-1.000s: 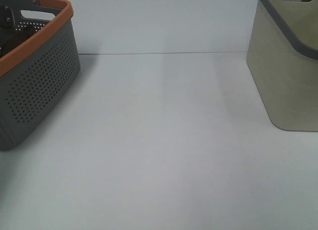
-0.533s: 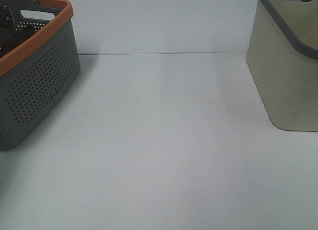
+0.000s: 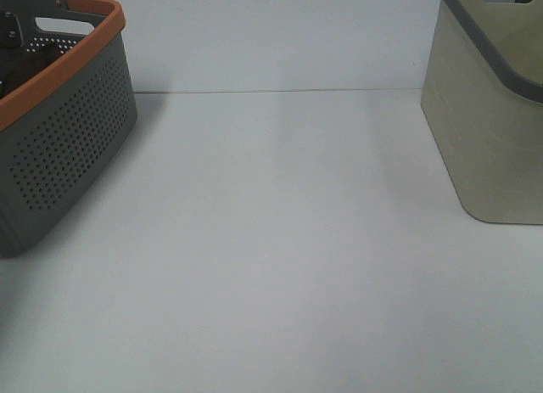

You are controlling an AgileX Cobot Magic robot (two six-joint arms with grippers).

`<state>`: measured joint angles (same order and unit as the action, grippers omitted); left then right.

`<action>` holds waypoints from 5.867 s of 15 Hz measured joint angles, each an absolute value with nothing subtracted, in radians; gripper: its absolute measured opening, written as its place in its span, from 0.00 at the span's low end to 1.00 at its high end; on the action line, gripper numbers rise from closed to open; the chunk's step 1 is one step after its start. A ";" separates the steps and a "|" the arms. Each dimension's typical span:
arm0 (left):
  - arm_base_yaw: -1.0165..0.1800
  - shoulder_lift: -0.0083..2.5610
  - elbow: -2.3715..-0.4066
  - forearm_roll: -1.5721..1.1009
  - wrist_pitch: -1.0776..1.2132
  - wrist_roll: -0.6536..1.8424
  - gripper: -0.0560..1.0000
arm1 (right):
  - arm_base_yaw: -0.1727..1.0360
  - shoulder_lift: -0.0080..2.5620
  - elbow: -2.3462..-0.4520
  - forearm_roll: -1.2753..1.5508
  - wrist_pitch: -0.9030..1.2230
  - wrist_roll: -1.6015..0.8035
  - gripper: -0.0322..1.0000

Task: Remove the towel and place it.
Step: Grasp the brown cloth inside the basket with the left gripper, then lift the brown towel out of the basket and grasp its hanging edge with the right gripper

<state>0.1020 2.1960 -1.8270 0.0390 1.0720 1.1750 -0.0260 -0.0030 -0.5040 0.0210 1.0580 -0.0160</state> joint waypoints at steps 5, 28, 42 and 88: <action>0.102 2.196 -1.874 0.039 1.106 1.096 0.05 | -0.026 -0.003 -0.504 0.021 1.058 -0.016 0.81; 0.102 1.729 -2.146 -0.174 1.217 0.794 0.05 | -0.026 -0.003 -0.504 0.021 1.058 -0.016 0.81; -0.340 1.659 -2.203 -0.496 0.862 1.322 0.05 | -0.026 0.353 -0.546 0.609 0.711 -0.574 0.79; -0.610 1.836 -2.205 -0.500 0.893 1.444 0.05 | 0.093 1.653 -0.706 1.729 0.958 -2.237 0.69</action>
